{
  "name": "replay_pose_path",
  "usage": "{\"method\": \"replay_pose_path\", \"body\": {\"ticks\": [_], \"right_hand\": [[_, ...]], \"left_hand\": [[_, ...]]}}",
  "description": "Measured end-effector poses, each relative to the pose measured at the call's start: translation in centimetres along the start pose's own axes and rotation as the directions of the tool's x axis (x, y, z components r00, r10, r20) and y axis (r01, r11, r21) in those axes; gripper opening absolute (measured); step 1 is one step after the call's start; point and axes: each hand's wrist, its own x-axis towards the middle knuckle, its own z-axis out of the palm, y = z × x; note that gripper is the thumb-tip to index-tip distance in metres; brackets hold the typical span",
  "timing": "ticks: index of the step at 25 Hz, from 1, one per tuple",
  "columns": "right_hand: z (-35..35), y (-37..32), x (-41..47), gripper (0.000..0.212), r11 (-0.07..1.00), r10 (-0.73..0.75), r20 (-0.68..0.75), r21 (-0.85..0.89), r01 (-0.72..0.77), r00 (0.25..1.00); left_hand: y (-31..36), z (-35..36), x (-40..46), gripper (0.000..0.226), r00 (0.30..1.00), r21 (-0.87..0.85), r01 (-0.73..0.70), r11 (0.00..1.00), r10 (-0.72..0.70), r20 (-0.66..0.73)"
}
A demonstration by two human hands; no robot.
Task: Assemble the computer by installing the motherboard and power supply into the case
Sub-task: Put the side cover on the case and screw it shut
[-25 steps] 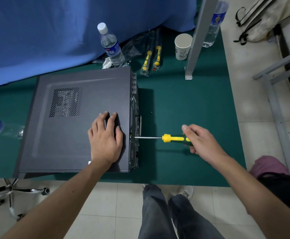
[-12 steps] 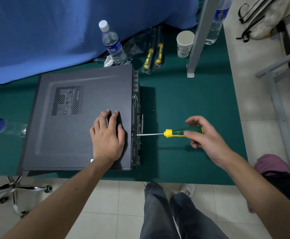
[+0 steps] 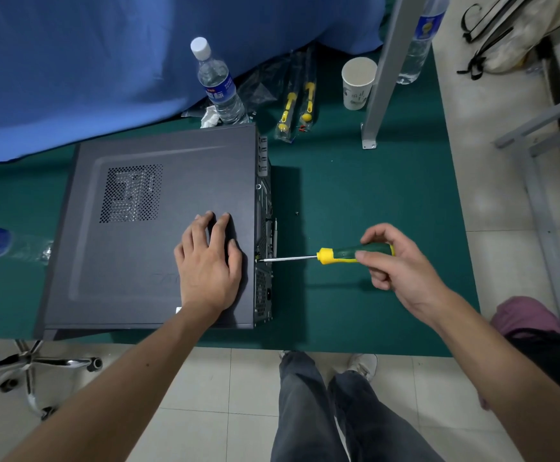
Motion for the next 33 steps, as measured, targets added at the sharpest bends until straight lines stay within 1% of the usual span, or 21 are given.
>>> {"method": "replay_pose_path", "body": {"ticks": [1, 3, 4, 5, 7, 9, 11, 13, 14, 15, 17, 18, 19, 20, 22, 23, 24, 26, 28, 30, 33], "right_hand": [[0.2, -0.2, 0.0, 0.011, 0.999, 0.018, -0.037, -0.025, -0.019, 0.999], [0.7, -0.5, 0.2, 0.03, 0.976, 0.073, -0.102, -0.195, -0.092, 0.992], [0.7, -0.5, 0.2, 0.033, 0.965, 0.097, -0.084, -0.235, -0.114, 0.992], [0.6, -0.5, 0.1, 0.028, 0.969, 0.114, -0.057, -0.214, -0.123, 0.992], [-0.3, -0.7, 0.2, 0.006, 0.989, 0.148, 0.077, -0.009, -0.148, 0.986], [-0.9, -0.8, -0.1, 0.017, 0.982, 0.152, 0.168, 0.085, -0.168, 0.974], [-0.6, -1.0, 0.0, 0.006, 0.986, 0.167, 0.084, -0.044, -0.163, 0.982], [0.1, -0.9, 0.1, 0.032, 0.95, 0.188, -0.019, -0.249, -0.187, 0.982], [0.3, -0.8, 0.2, 0.035, 0.944, 0.186, -0.015, -0.276, -0.183, 0.982], [0.3, -0.7, 0.2, 0.029, 0.954, 0.184, -0.005, -0.238, -0.18, 0.983], [-0.3, -0.7, 0.2, 0.001, 0.985, 0.169, 0.071, -0.054, -0.166, 0.983], [-0.6, -0.8, 0.1, 0.008, 0.99, 0.138, 0.082, -0.005, -0.138, 0.987], [-0.6, -0.9, 0.0, 0.008, 0.993, 0.118, 0.066, -0.036, -0.116, 0.991], [-0.6, -1.0, 0.1, 0.005, 0.988, 0.099, 0.025, -0.119, -0.096, 0.995], [-0.1, -1.1, 0.3, 0.029, 0.918, 0.095, -0.042, -0.382, -0.104, 0.995], [0.1, -1.1, 0.4, 0.035, 0.882, 0.109, -0.046, -0.457, -0.118, 0.993], [0.1, -1.1, 0.5, 0.033, 0.887, 0.114, -0.02, -0.448, -0.111, 0.993], [-0.4, -1.0, 0.5, 0.008, 0.96, 0.091, 0.071, -0.27, -0.069, 0.993], [-0.8, -1.1, 0.3, 0.011, 0.987, 0.038, 0.105, -0.158, -0.021, 0.994], [-0.8, -1.1, 0.4, 0.008, 0.975, 0.047, 0.025, -0.217, -0.04, 0.999], [0.0, -1.1, 0.7, 0.033, 0.918, 0.136, -0.02, -0.374, -0.134, 0.99]], "left_hand": [[0.0, 0.0, 0.0, 0.048, 1.0, -0.002, -0.001, 1.0, 0.001, 0.004], [0.0, 0.0, 0.0, 0.048, 1.0, -0.004, 0.0, 1.0, 0.0, 0.008], [-0.1, 0.1, 0.0, 0.048, 1.0, -0.001, 0.001, 1.0, -0.001, 0.01], [-0.1, 0.0, 0.0, 0.049, 1.0, 0.001, 0.001, 1.0, -0.001, 0.014], [0.0, 0.0, 0.0, 0.049, 1.0, -0.002, 0.0, 1.0, 0.0, 0.016], [0.1, 0.0, -0.1, 0.048, 1.0, -0.003, 0.002, 1.0, -0.002, 0.013], [0.1, -0.1, 0.0, 0.048, 1.0, -0.007, 0.0, 1.0, 0.0, 0.013], [0.1, -0.1, 0.0, 0.048, 1.0, -0.008, 0.0, 1.0, 0.0, 0.013], [0.0, -0.1, 0.0, 0.048, 1.0, -0.006, 0.001, 1.0, -0.001, 0.012], [0.0, -0.1, 0.0, 0.048, 1.0, -0.006, 0.003, 1.0, -0.003, 0.012], [0.0, 0.0, -0.1, 0.049, 1.0, -0.01, 0.004, 1.0, -0.004, 0.009], [0.0, 0.0, -0.1, 0.049, 1.0, -0.01, 0.003, 1.0, -0.003, 0.007], [0.1, 0.0, -0.1, 0.049, 1.0, -0.009, 0.002, 1.0, -0.002, 0.006], [0.1, 0.0, 0.0, 0.049, 1.0, -0.009, 0.001, 1.0, -0.001, 0.004], [0.0, 0.0, 0.1, 0.048, 1.0, -0.012, 0.003, 1.0, -0.003, 0.001], [-0.1, 0.0, 0.1, 0.048, 1.0, -0.01, 0.004, 1.0, -0.004, 0.002], [-0.2, 0.1, 0.0, 0.048, 1.0, -0.009, 0.004, 1.0, -0.004, 0.003], [-0.1, 0.1, -0.1, 0.049, 1.0, -0.009, 0.003, 1.0, -0.003, 0.005], [0.0, 0.0, -0.1, 0.049, 1.0, -0.007, 0.003, 1.0, -0.003, 0.003], [0.0, 0.0, 0.1, 0.049, 1.0, -0.007, 0.002, 1.0, -0.002, 0.002], [0.1, -0.1, 0.0, 0.049, 1.0, -0.006, 0.0, 1.0, 0.0, 0.01]]}}
